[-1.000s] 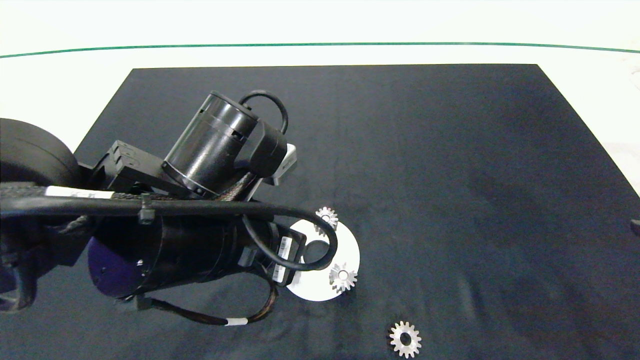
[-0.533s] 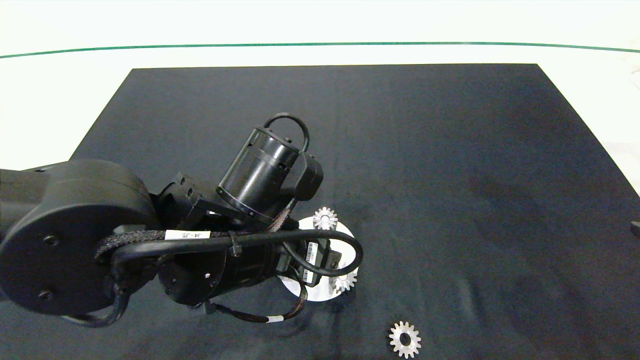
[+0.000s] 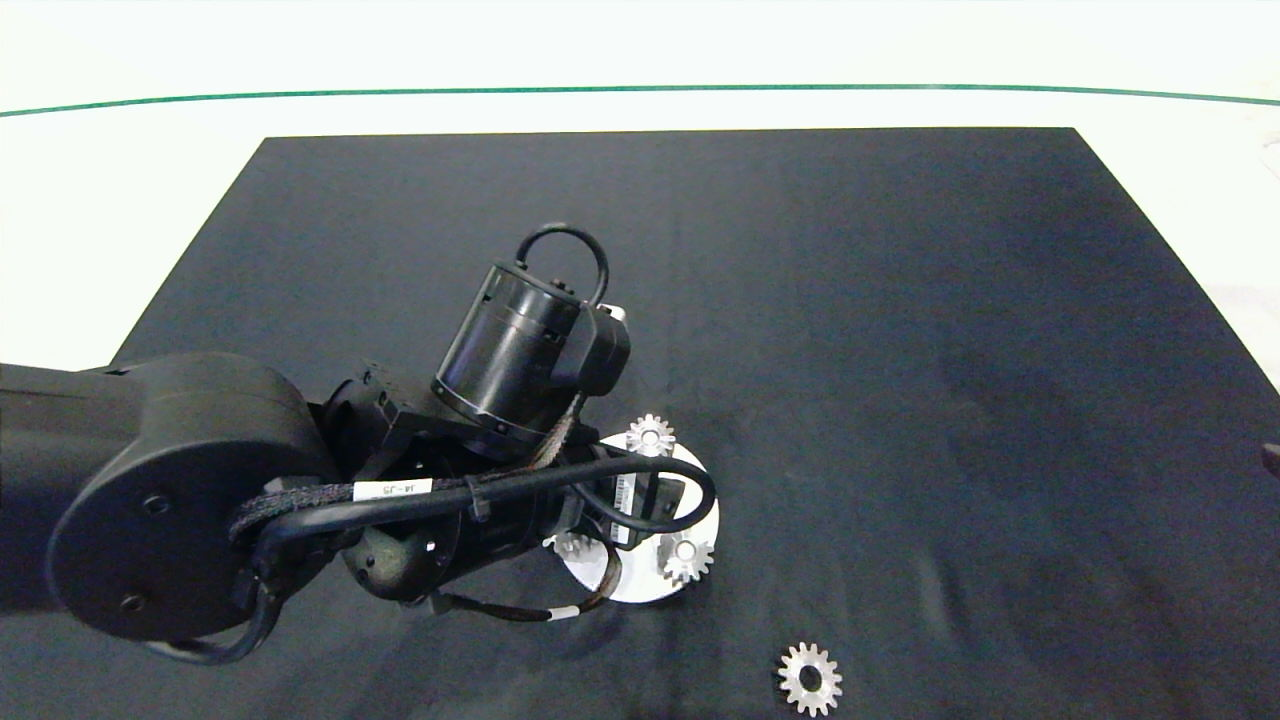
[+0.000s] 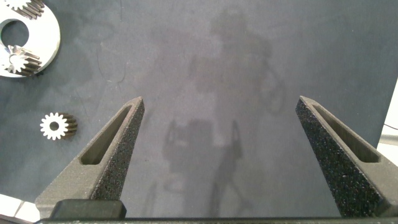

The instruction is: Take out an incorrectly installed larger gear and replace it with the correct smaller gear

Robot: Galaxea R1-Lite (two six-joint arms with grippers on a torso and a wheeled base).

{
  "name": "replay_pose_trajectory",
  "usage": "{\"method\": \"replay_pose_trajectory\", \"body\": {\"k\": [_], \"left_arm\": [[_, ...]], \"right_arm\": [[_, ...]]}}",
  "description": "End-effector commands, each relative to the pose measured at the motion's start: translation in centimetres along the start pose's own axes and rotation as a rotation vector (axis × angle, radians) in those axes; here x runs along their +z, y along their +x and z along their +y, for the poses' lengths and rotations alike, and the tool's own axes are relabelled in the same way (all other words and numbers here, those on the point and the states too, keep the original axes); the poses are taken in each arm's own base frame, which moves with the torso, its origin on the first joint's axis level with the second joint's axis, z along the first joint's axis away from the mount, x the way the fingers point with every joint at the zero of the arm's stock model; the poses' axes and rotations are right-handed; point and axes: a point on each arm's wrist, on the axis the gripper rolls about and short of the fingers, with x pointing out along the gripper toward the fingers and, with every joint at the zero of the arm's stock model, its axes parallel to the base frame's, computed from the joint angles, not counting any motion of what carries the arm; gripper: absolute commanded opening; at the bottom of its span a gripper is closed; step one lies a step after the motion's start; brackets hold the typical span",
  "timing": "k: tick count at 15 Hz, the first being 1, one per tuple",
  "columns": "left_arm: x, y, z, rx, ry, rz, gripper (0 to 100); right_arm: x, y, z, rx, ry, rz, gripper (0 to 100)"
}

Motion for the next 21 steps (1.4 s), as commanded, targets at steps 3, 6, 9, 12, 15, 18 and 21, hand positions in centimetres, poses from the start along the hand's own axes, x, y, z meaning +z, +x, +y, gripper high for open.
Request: {"method": "replay_pose_trajectory", "body": {"k": [3,6,9,12,15,18,21], "left_arm": [[-0.6,0.5,1.2,0.032,0.021,0.012,100],[-1.3,0.6,1.3,0.038,0.063,0.036,100],[-1.7,0.6,1.5,0.043,0.061,0.04,100],[-2.7,1.5,2.7,0.069,0.044,0.018,100],[-3.0,1.6,2.7,0.063,0.06,0.0,100],[-3.0,1.4,3.0,0.072,0.065,0.002,100],[-3.2,1.2,2.9,0.065,0.069,0.006,100]], "right_arm": [[-0.1,-0.1,0.0,-0.001,-0.001,0.0,100],[-0.1,-0.2,0.0,0.0,-0.001,-0.003,100],[-0.1,-0.2,0.0,0.0,-0.001,-0.003,100],[-0.1,-0.2,0.0,0.001,-0.001,-0.002,100],[-0.1,-0.2,0.0,0.0,-0.001,-0.005,100],[-0.1,-0.2,0.0,0.0,-0.001,-0.005,100],[-0.1,-0.2,0.0,0.0,-0.001,-0.003,100]]}}
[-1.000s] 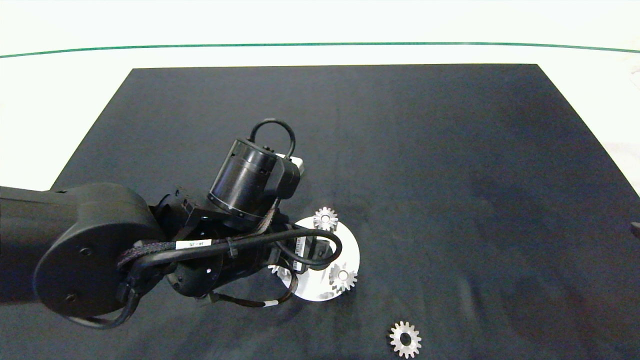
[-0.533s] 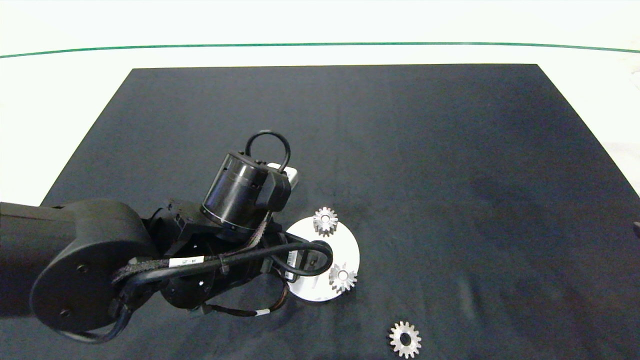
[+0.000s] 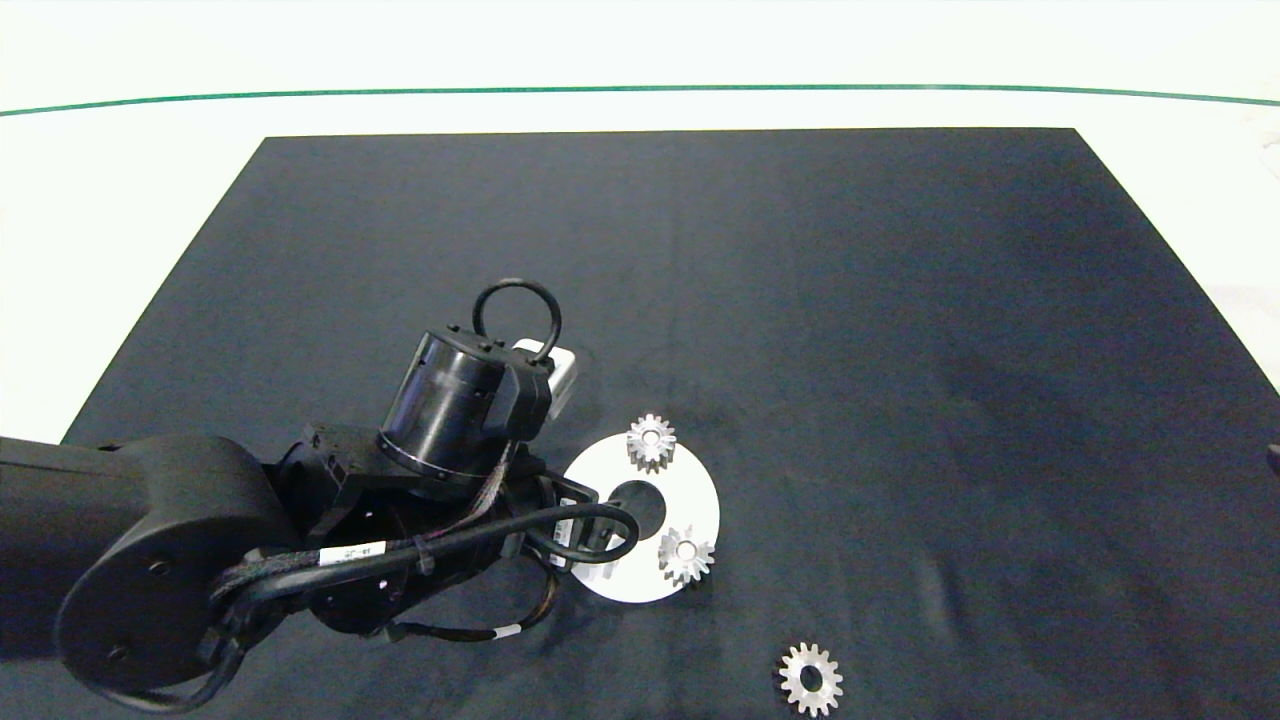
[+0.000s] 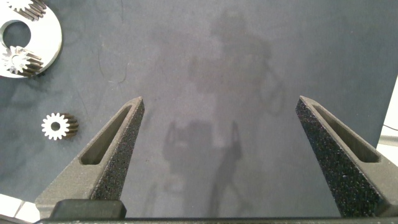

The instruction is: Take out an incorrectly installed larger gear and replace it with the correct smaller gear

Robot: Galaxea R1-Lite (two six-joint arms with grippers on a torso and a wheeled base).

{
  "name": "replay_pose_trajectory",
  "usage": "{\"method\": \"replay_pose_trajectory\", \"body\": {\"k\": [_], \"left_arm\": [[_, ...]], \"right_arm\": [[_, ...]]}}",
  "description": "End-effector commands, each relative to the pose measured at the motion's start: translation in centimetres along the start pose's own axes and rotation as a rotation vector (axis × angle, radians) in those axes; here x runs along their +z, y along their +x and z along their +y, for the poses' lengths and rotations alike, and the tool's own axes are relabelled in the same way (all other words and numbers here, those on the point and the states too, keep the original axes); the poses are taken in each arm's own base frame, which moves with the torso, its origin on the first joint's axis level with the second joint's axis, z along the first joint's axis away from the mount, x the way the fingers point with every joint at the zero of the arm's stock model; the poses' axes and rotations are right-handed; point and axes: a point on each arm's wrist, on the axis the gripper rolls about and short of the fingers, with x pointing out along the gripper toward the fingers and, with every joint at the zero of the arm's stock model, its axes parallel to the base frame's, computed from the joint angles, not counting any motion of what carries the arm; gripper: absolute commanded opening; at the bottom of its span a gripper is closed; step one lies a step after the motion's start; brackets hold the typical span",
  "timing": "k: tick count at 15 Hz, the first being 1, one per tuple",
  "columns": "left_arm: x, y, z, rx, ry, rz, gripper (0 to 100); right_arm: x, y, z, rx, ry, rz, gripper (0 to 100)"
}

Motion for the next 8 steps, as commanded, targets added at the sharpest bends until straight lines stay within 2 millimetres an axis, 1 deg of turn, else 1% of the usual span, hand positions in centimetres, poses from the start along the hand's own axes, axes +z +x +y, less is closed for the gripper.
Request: {"method": "replay_pose_trajectory", "body": {"k": [1,8], "left_arm": [[-0.42,0.09,-0.21,-0.002,0.004,0.009,100],[-0.85,0.88,-0.26,-0.037,0.002,0.041,100]], "right_arm": [[-0.03,-0.01,0.01,0.0,-0.002,0.002,100],[-0.03,-0.01,0.01,0.0,-0.002,0.002,100]]}}
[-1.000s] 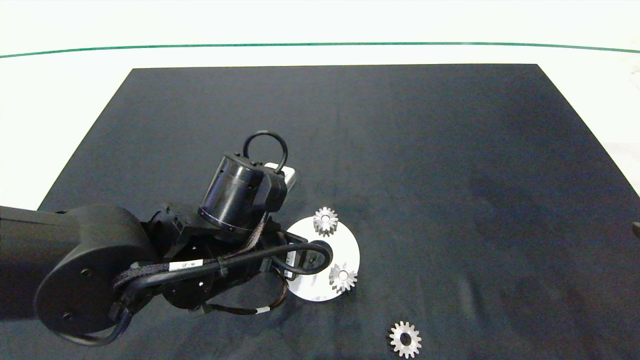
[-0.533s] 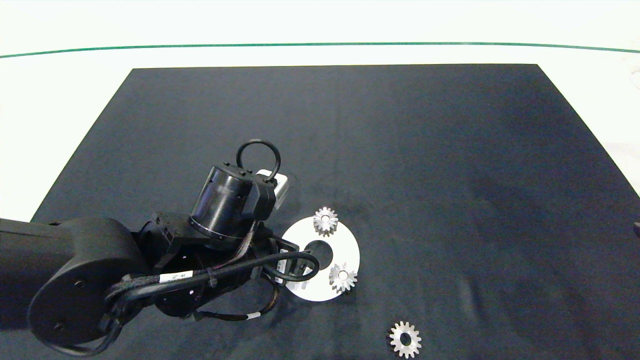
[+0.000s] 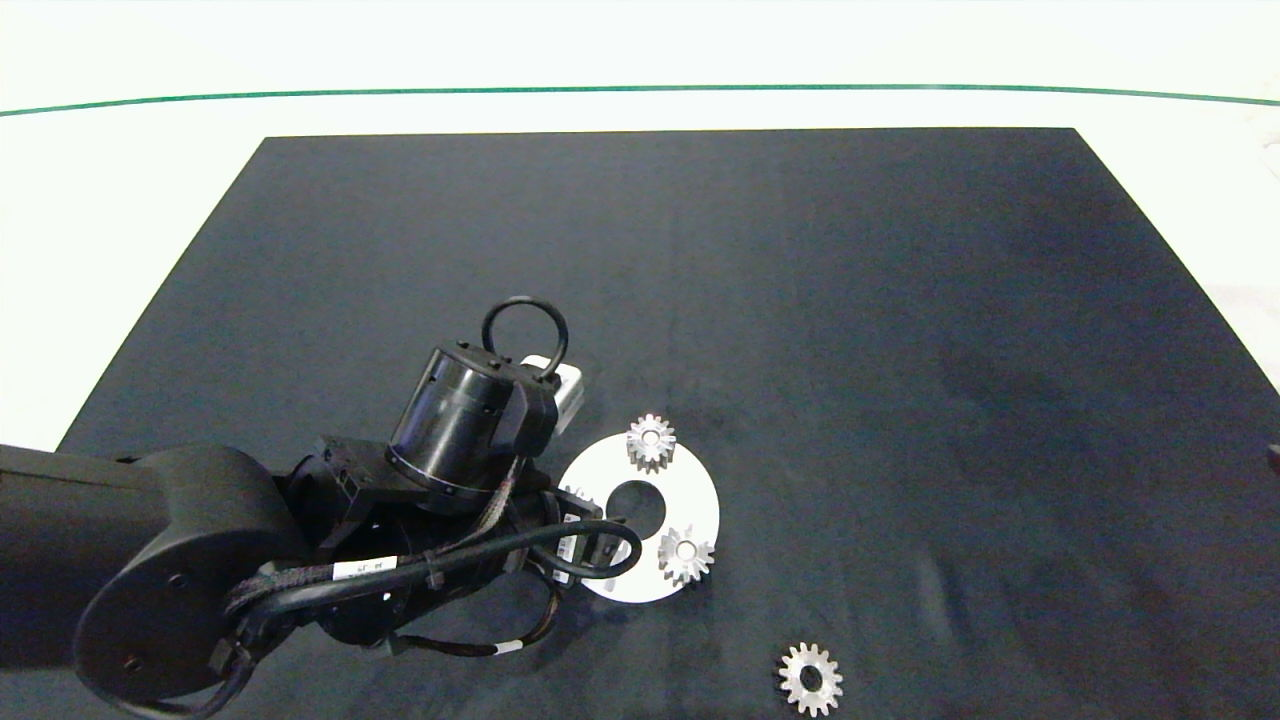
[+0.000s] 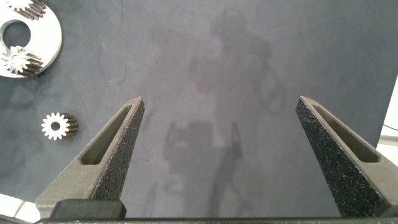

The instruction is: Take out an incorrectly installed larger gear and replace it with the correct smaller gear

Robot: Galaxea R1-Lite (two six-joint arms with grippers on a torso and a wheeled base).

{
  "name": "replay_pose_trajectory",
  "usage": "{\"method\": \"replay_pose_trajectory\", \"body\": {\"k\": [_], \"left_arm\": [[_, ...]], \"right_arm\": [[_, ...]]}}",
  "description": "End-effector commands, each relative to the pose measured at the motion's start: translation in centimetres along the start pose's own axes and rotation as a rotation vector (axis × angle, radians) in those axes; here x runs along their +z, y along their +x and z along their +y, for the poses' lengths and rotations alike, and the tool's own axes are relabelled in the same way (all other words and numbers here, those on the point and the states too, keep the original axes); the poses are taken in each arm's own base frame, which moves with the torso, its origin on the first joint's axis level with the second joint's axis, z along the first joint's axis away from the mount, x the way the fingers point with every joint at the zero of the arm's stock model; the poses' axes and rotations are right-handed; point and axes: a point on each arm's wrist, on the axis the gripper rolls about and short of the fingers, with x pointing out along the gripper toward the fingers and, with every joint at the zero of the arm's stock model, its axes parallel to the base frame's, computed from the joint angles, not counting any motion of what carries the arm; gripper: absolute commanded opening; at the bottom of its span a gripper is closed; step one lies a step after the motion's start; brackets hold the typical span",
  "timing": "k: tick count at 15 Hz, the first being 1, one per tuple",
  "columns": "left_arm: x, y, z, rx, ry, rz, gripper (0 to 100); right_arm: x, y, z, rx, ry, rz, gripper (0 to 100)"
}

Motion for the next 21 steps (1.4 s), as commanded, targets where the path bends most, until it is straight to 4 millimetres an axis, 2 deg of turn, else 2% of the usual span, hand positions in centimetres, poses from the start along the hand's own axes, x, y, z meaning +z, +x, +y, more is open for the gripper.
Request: {"method": "replay_pose_trajectory", "body": {"k": [1,6,12,21], "left_arm": [[-0.1,0.4,0.0,0.0,-0.001,0.011,100],[-0.4,1.0,0.1,0.007,-0.001,0.025,100],[-0.5,1.5,0.1,0.0,-0.01,0.006,89],[-0.2,0.2,0.3,-0.009,-0.005,-0.021,71]], "right_arm": [[0.0,0.0,0.0,0.001,-0.002,0.004,100],[0.0,0.0,0.0,0.001,-0.002,0.002,100],[0.0,0.0,0.0,0.001,-0.002,0.002,100],[0.0,-0.1,0.0,0.0,-0.002,0.001,100]]}}
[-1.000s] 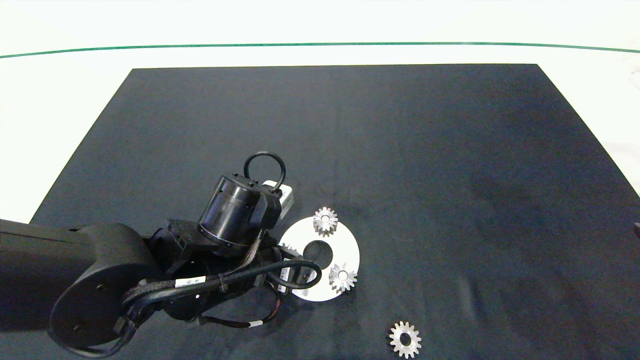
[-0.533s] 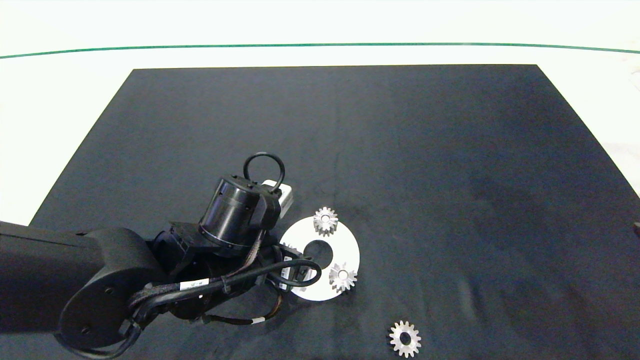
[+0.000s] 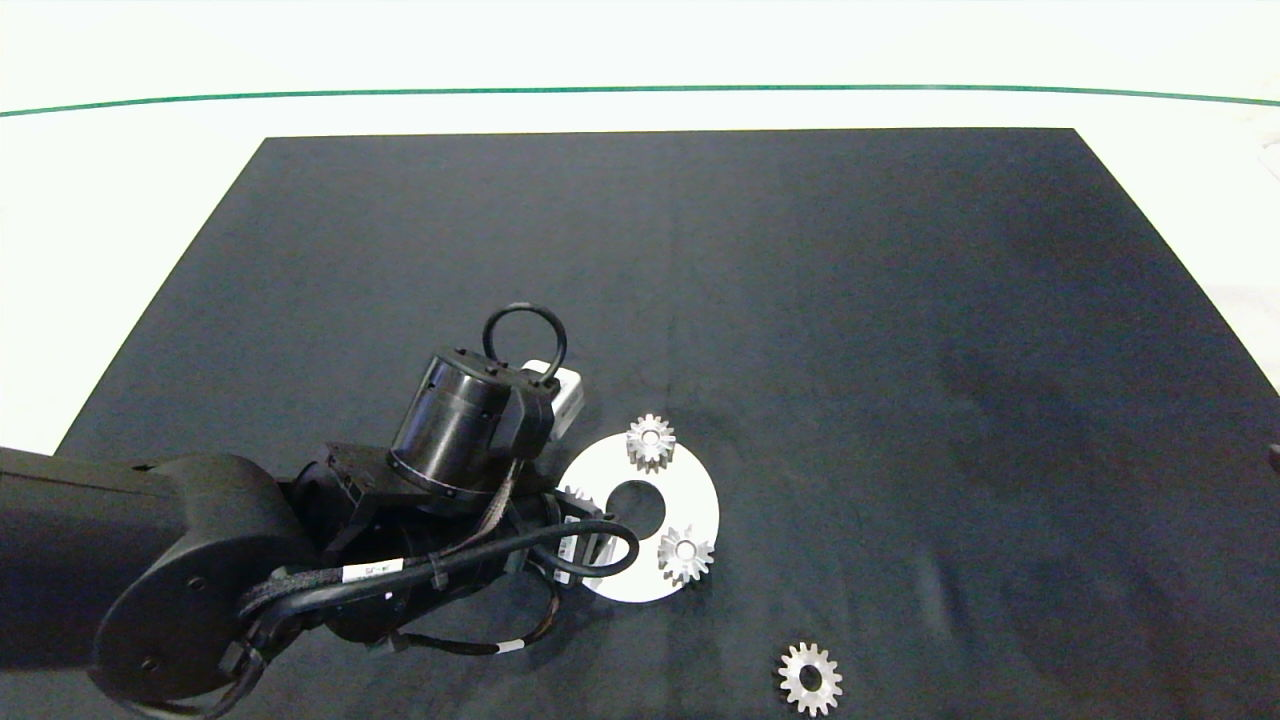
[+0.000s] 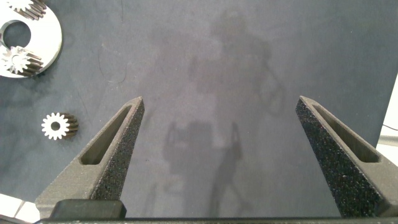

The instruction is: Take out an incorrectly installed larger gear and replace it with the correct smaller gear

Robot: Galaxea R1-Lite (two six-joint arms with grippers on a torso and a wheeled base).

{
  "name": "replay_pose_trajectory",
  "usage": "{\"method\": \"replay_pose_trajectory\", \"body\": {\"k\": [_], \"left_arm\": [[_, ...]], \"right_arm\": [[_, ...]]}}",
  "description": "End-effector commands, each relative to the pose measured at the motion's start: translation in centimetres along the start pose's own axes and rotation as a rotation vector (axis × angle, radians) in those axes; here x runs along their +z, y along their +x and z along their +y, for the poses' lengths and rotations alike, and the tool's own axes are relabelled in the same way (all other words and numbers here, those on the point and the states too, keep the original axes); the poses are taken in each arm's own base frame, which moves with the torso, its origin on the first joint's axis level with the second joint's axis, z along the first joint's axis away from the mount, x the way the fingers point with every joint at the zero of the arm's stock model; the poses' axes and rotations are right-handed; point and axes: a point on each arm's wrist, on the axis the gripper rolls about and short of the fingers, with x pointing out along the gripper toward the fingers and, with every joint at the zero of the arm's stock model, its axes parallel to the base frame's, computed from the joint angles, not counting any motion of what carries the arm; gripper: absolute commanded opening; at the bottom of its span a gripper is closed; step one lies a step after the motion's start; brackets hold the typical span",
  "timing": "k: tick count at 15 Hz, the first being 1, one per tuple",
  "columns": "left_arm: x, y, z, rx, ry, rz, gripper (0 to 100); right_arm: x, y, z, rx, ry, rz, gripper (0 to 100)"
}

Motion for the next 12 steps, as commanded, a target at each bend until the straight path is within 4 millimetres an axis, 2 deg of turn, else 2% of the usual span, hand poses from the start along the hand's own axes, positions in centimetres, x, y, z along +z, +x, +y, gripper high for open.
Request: {"method": "replay_pose_trajectory", "body": {"k": [1,12], "left_arm": [[0.09,-0.38,-0.03,0.0,0.002,-0.009,68],[-0.86,-0.34,-0.47,-0.008,0.045,0.037,47]], "right_arm": [[-0.03,-0.02,0.01,0.001,-0.002,0.002,100],[-0.03,-0.02,0.0,-0.001,-0.001,0.002,100]]}}
